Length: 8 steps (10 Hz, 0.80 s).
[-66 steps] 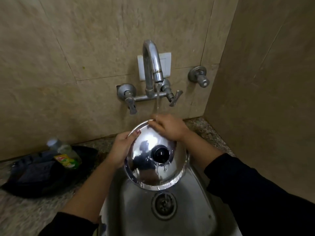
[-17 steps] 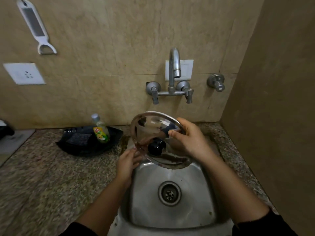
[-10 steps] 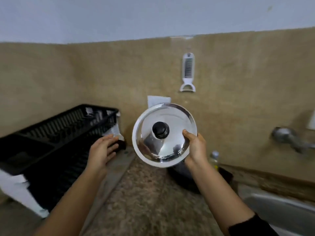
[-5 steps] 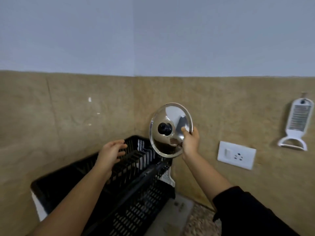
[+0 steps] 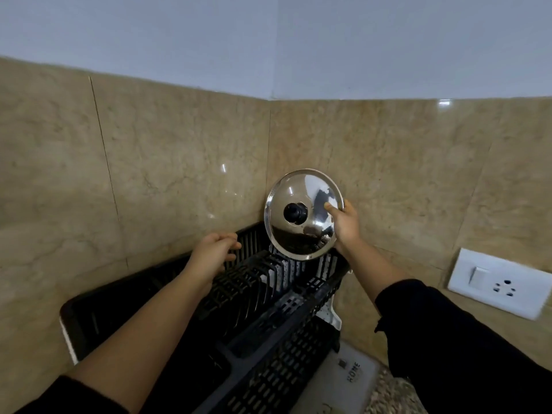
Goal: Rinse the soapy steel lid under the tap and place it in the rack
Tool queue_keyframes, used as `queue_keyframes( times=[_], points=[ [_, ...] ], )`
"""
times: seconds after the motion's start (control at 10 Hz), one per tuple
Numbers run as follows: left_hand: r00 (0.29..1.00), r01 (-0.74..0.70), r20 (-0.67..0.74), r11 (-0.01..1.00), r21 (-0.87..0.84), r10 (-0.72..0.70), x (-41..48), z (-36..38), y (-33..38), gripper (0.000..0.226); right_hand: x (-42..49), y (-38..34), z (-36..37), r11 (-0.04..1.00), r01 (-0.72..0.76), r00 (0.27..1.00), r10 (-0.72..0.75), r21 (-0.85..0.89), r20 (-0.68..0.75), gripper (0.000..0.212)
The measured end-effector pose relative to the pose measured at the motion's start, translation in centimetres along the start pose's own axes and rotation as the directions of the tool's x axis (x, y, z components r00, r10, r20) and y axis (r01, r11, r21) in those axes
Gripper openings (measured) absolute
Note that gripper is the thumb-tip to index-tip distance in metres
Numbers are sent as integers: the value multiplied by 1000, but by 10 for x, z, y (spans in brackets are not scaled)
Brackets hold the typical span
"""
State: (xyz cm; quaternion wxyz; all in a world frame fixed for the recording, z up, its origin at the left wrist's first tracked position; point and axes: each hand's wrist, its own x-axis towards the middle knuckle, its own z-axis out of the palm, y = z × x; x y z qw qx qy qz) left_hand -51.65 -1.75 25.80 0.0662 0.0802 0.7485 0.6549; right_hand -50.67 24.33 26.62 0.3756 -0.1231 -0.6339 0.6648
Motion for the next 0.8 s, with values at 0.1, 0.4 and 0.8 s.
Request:
queue_keyframes(
  times=[0.1, 0.4, 0.8],
  points=[
    [1000, -6, 0, 1000, -11, 6, 2, 6, -6, 16, 1, 13, -1, 998, -31, 998, 34, -54, 46, 24],
    [1000, -8, -15, 1000, -31, 7, 1, 8, -20, 13, 9, 40, -11, 979, -184, 973, 194, -91, 121, 27],
    [996, -92, -27, 995, -46, 91, -7, 5, 3, 13, -7, 22, -35, 959, -247, 968, 250, -140, 4, 16]
  ],
)
